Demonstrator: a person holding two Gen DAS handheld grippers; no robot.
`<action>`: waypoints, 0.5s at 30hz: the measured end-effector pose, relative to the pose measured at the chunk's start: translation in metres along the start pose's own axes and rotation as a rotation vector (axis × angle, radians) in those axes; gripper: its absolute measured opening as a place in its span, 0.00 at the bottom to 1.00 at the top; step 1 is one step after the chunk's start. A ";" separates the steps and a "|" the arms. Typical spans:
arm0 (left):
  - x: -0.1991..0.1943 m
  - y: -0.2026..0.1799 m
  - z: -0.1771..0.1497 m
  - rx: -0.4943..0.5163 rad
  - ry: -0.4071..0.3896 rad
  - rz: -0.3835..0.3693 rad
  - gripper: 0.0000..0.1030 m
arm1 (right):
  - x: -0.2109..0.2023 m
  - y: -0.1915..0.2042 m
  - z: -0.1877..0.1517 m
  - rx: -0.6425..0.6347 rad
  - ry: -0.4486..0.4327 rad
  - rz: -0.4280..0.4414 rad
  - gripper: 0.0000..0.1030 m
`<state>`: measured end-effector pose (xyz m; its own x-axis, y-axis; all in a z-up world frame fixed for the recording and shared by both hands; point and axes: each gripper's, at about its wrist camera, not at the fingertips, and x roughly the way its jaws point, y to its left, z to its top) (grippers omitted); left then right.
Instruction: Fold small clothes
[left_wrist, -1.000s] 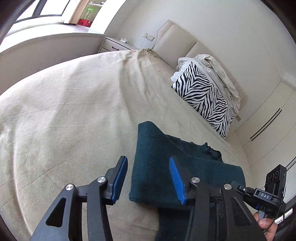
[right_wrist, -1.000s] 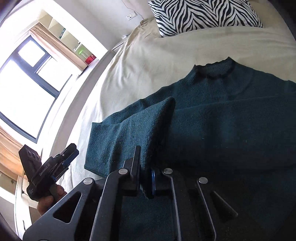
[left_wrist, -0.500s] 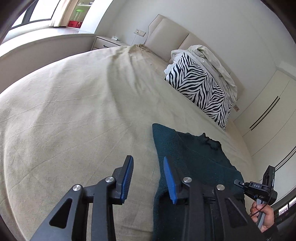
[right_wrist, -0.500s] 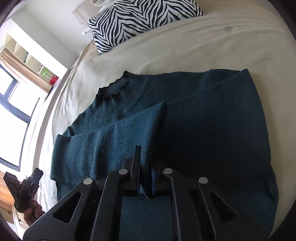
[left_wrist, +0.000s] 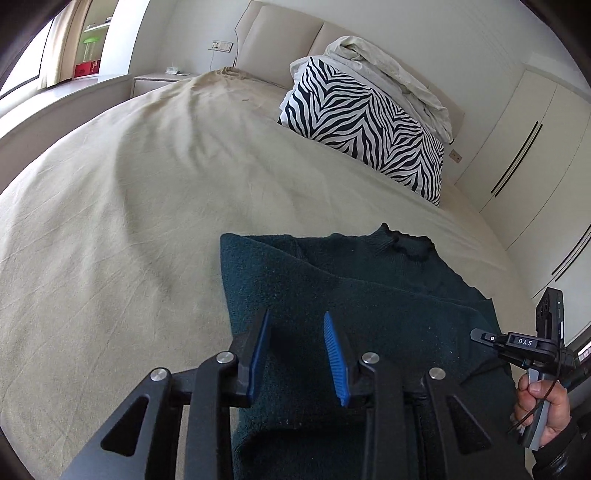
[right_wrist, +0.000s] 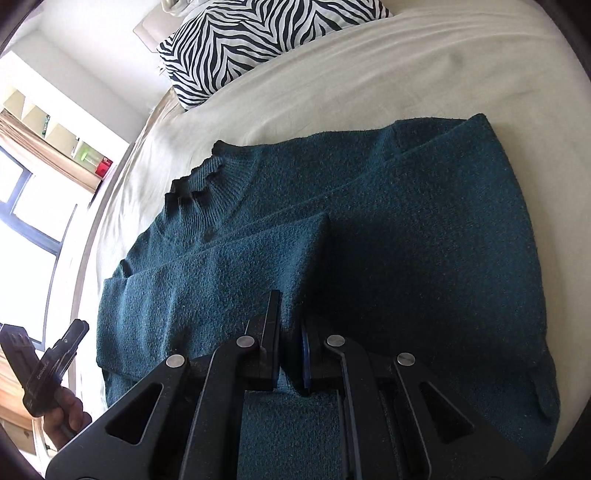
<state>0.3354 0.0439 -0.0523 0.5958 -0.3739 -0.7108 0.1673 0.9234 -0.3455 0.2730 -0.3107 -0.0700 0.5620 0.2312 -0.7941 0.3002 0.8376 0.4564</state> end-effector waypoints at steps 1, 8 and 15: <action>0.013 0.002 -0.005 0.003 0.034 0.026 0.29 | 0.001 0.000 0.001 -0.002 0.003 -0.003 0.07; 0.018 0.008 -0.020 0.035 0.020 0.044 0.26 | 0.002 -0.005 0.004 0.033 -0.005 0.005 0.07; 0.010 0.009 -0.026 0.042 0.005 0.059 0.26 | -0.030 0.027 0.000 -0.075 -0.134 -0.024 0.11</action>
<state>0.3225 0.0459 -0.0780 0.6017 -0.3193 -0.7321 0.1651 0.9465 -0.2771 0.2642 -0.2948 -0.0339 0.6550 0.1470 -0.7412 0.2589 0.8779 0.4029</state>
